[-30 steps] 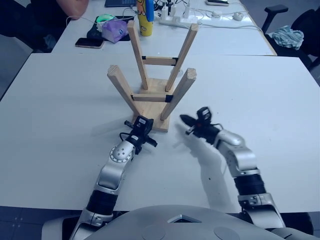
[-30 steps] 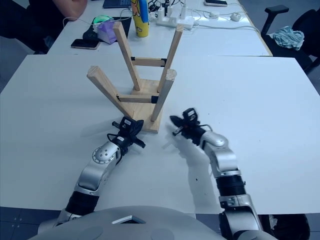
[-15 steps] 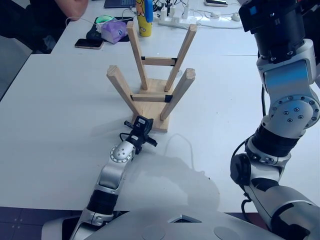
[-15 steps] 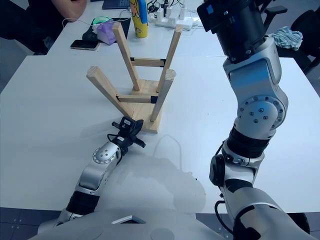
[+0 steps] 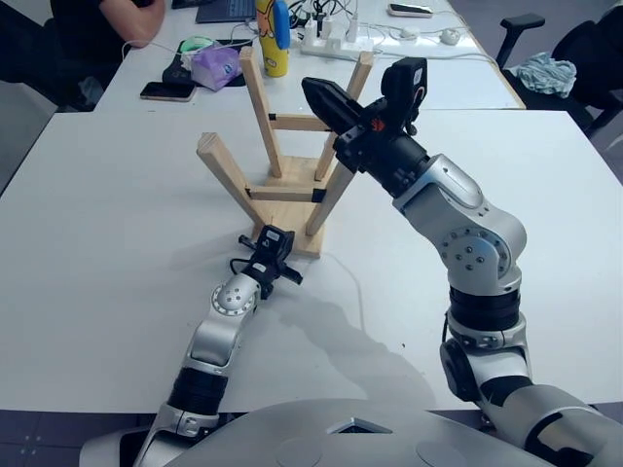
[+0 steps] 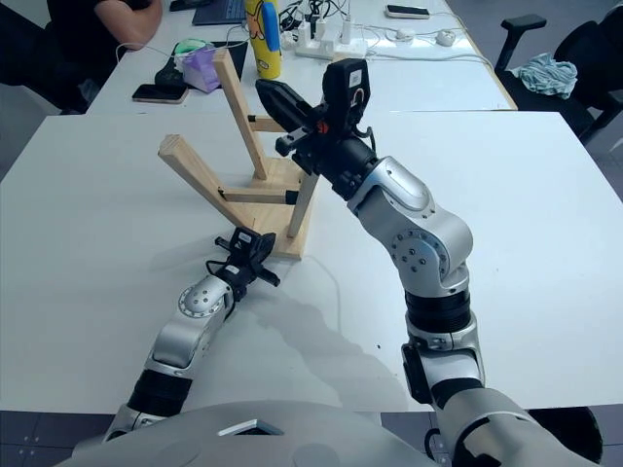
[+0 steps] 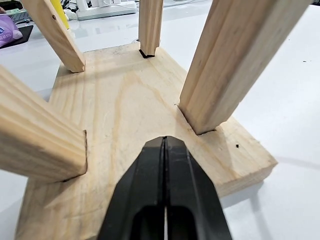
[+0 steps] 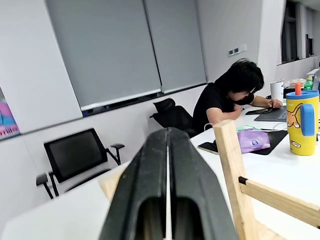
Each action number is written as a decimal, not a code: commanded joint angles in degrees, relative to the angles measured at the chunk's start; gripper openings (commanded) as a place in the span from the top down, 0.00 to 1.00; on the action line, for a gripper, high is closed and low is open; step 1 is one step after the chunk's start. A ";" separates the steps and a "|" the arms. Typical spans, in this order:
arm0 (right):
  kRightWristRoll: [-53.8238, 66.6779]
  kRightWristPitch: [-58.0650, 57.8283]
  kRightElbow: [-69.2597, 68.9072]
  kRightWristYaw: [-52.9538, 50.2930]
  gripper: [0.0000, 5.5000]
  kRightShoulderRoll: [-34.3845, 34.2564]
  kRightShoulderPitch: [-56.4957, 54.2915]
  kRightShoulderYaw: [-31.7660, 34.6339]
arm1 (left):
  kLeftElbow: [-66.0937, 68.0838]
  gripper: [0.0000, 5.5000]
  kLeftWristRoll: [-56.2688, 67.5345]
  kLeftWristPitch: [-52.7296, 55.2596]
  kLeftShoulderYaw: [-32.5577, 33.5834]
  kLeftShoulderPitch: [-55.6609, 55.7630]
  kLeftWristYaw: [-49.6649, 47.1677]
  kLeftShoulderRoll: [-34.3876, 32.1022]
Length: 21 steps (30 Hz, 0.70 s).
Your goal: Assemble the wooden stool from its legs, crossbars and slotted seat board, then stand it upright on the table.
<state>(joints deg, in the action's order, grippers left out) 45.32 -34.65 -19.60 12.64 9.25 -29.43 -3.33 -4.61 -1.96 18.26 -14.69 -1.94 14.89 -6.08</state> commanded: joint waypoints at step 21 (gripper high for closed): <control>-5.76 3.54 1.82 -3.82 1.00 -3.93 3.75 -0.03 | 5.81 1.00 -0.49 6.20 -0.12 -0.40 0.06 -0.57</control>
<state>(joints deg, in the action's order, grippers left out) 39.84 -35.27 -20.80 9.02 7.98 -26.83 -7.28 -2.62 -1.71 20.19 -14.47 0.25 15.26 -5.87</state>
